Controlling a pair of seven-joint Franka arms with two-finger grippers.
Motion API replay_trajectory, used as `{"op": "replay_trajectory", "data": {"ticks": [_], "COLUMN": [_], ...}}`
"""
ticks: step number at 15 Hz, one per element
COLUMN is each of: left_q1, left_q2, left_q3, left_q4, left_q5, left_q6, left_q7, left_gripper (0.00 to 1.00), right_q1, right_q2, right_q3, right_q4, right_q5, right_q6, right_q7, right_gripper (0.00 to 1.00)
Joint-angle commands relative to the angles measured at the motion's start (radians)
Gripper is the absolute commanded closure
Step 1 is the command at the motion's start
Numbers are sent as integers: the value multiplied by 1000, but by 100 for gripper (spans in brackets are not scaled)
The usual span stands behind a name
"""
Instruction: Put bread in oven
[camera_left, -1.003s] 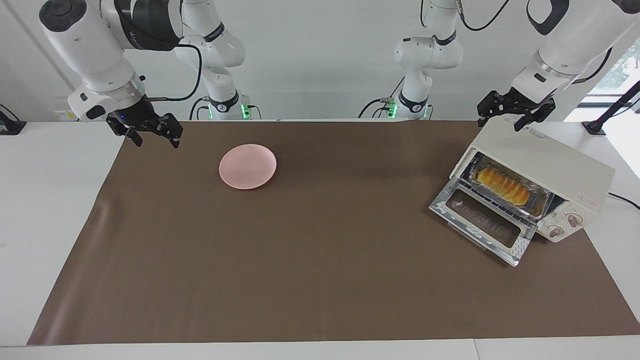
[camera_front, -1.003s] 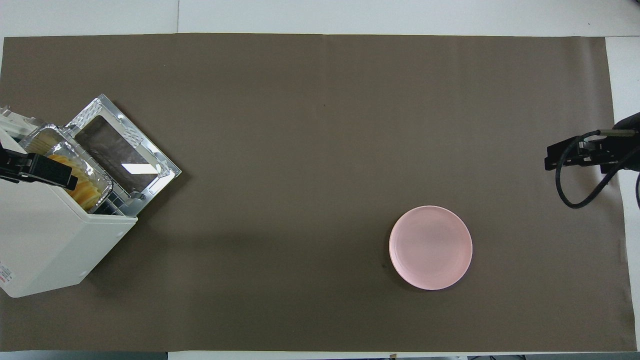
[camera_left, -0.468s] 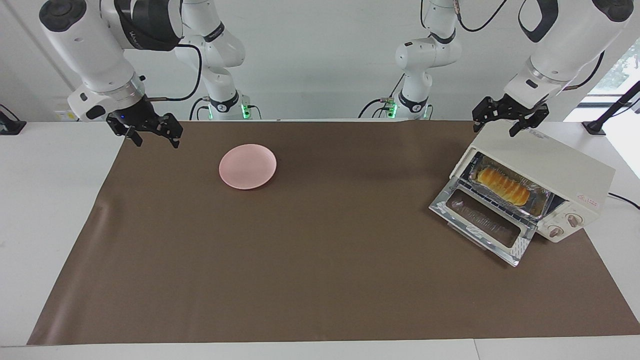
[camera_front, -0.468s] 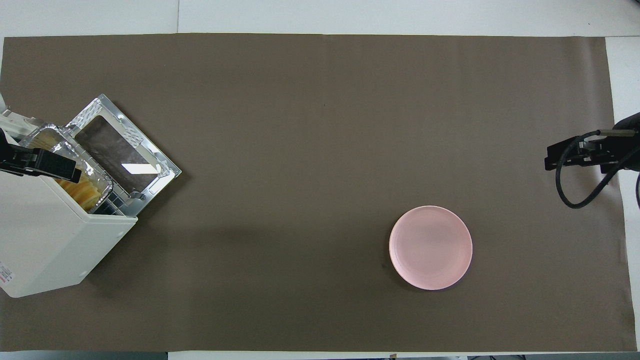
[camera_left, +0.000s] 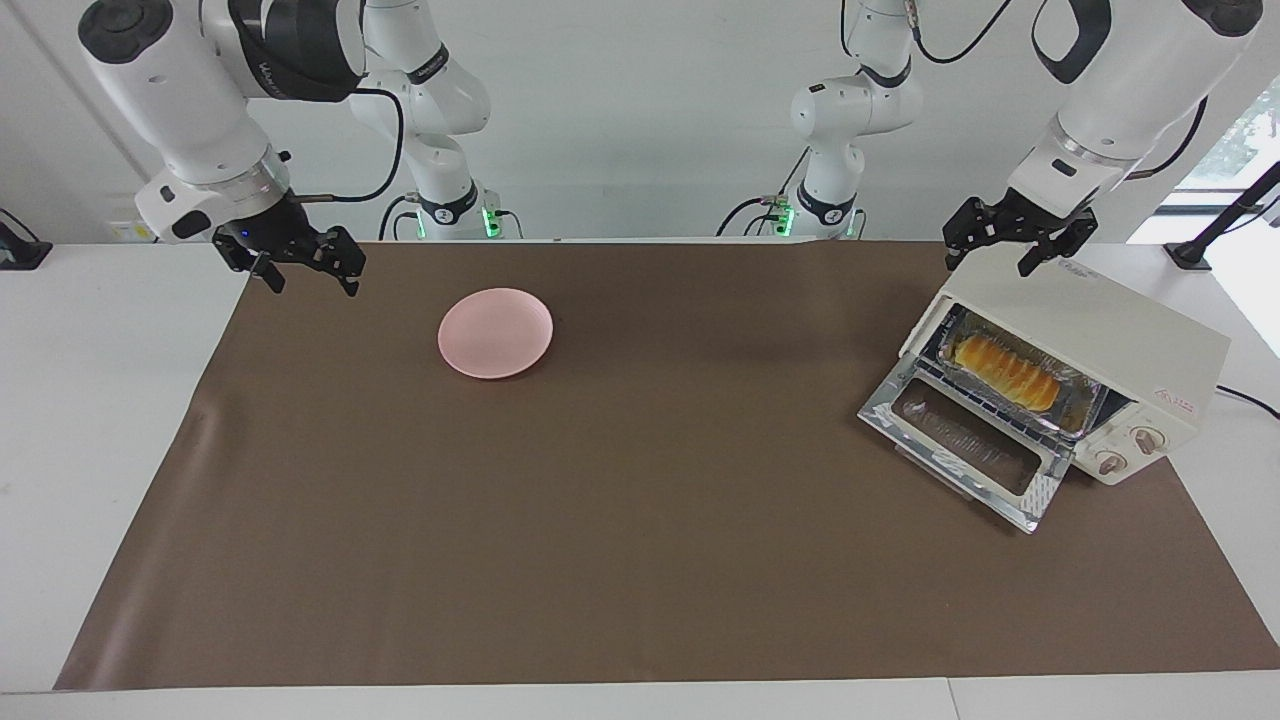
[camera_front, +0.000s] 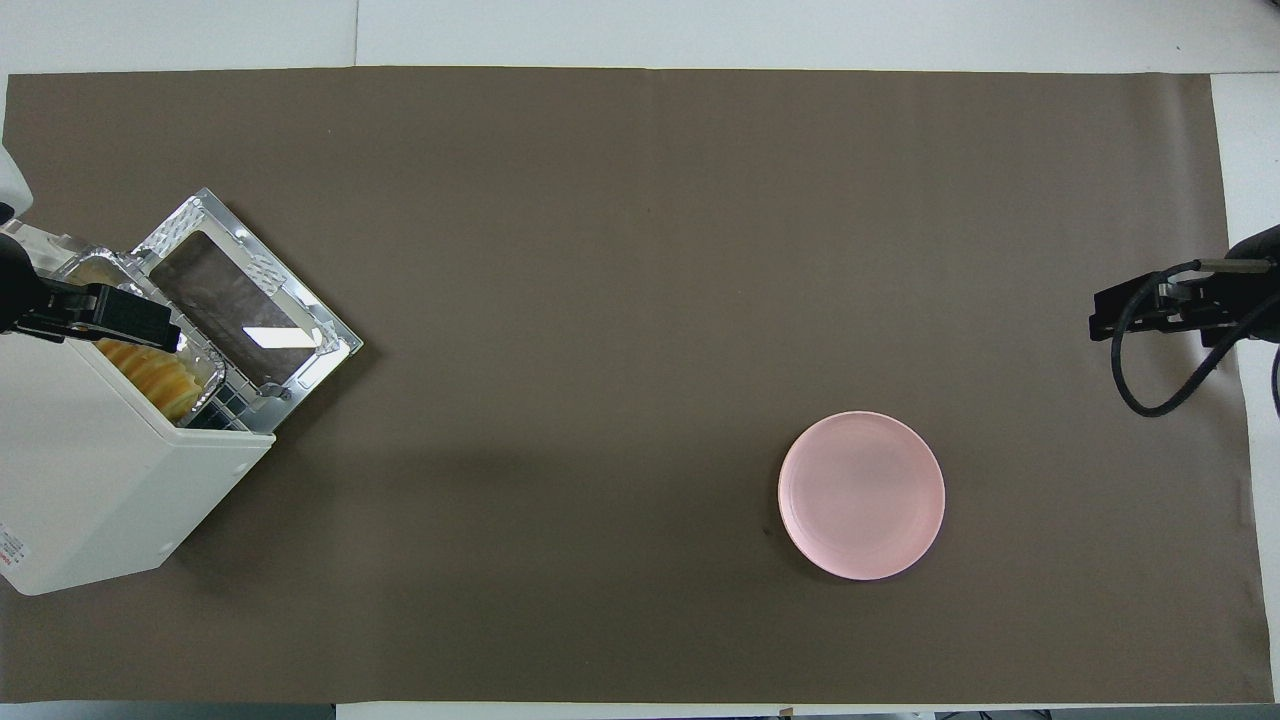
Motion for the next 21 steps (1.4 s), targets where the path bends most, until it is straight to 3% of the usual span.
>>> {"op": "replay_trajectory", "data": {"ticks": [1,3,21], "left_q1": [16,10,18], "left_q2": [-19,-19,-24], "left_q3": [-3,-6,-5], "left_q4": [-19,-19,-34], "left_q5": [25,27,25], "left_q6": [21,50,59], "left_q7": [-38,-116,-111], "left_gripper": [0,0,0], "right_q1": [-13,-13,-13], "right_q2": [-3,-3,-3], "right_q3": [10,10,10], "right_q4": [4,4,4], "right_q5": [-13,-13,-13], "right_q6": [-4,-4,-4], "right_q7": [-26,-26,-26], "right_gripper": [0,0,0]}}
